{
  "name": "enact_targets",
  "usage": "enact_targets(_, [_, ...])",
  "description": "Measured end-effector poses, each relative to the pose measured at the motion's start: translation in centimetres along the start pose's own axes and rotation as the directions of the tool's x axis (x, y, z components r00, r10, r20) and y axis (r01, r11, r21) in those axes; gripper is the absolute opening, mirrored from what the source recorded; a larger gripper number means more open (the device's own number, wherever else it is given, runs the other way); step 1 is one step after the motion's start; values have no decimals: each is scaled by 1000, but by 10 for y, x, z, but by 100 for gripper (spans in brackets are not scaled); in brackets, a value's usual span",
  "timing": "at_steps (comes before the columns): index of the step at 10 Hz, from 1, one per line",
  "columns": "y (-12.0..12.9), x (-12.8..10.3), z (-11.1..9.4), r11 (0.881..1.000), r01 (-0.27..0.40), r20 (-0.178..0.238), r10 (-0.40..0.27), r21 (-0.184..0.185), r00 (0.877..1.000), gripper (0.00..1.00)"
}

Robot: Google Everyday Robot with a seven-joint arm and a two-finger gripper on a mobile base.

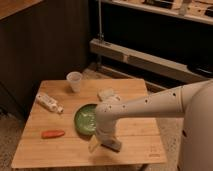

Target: Place the eraser in the ceramic cup

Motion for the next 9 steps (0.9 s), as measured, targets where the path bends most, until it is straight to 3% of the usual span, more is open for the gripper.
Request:
enact_targets(2, [-4, 1, 0, 1000, 21, 22, -21, 1, 1000, 80])
enact_targets(3, [-7, 0, 2, 997, 76, 54, -76, 2, 996, 80])
enact_targets(5, [-11, -4, 8, 981, 196, 101, -196, 17, 975, 80])
enact_targets(9, [-17, -9, 18, 963, 265, 116, -268, 46, 956, 80])
